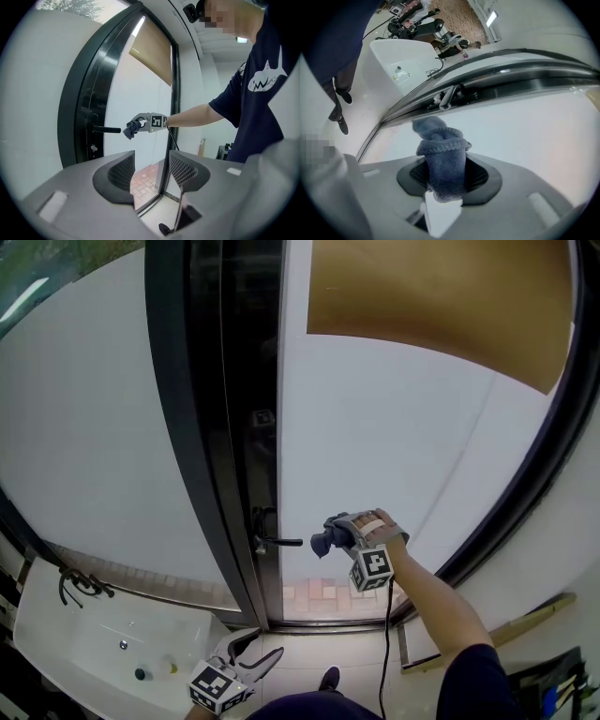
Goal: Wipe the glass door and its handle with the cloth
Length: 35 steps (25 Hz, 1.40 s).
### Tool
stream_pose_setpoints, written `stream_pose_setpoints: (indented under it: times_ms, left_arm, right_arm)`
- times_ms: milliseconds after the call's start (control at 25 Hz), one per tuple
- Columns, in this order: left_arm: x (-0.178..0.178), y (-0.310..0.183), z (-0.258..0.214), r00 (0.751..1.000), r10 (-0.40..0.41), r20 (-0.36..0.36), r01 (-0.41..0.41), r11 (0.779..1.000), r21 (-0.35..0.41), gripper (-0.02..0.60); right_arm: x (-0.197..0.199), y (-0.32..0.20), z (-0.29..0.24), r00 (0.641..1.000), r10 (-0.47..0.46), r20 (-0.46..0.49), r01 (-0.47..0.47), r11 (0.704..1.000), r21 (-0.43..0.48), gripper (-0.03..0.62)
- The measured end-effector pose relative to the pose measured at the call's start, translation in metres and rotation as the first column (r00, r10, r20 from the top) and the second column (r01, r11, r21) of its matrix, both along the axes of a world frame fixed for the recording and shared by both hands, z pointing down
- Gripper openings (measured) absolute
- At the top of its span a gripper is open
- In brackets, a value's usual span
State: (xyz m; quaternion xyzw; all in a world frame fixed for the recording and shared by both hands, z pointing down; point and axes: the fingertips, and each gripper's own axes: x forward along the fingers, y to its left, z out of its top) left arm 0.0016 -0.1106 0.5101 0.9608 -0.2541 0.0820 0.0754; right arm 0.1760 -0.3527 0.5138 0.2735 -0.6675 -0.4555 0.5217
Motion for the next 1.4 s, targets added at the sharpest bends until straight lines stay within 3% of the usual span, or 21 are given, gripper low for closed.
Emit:
stream_pose_setpoints:
  times_ms: [200,480,680,800,920,1120,1240,1400]
  left_arm:
    - [0.009,-0.004,-0.002,1.000,0.023,0.003,-0.023,1.000,0.014,0.224]
    - [0.009,-0.007,-0.002,1.000,0.024,0.009,-0.024,1.000,0.015,0.224]
    - [0.006,-0.006,-0.002,1.000,0.021,0.011,-0.022,1.000,0.013,0.224]
    - [0.003,-0.006,-0.002,1.000,0.016,0.009,-0.016,1.000,0.015,0.224]
    - [-0.001,-0.005,-0.001,1.000,0.009,0.006,-0.009,1.000,0.017,0.224]
    - [-0.004,-0.002,-0.003,1.000,-0.001,0.002,0.001,1.000,0.016,0.224]
    - [-0.007,-0.001,-0.005,1.000,-0.015,-0.003,0.015,1.000,0.022,0.224]
    - [-0.018,0.003,-0.005,0.999,-0.048,-0.006,0.049,0.999,0.018,0.224]
  right_arm:
    - [0.078,0.006,0.013,0.994,0.084,-0.064,-0.083,0.996,0.018,0.150]
    - [0.172,0.022,0.010,0.966,0.255,-0.030,-0.255,0.967,0.004,0.150]
    - [0.213,0.028,0.004,0.931,0.365,0.007,-0.365,0.931,0.004,0.150]
    - [0.214,0.032,-0.009,0.909,0.409,0.077,-0.412,0.911,0.018,0.150]
    - [0.174,0.036,-0.037,0.910,0.360,0.207,-0.374,0.927,0.034,0.150]
    - [0.048,0.029,-0.093,0.911,0.140,0.388,-0.178,0.982,0.063,0.150]
    - [-0.025,0.023,-0.114,0.867,0.048,0.496,-0.073,0.997,0.030,0.150]
    - [-0.107,0.014,-0.115,0.810,0.002,0.587,0.037,0.998,-0.053,0.150]
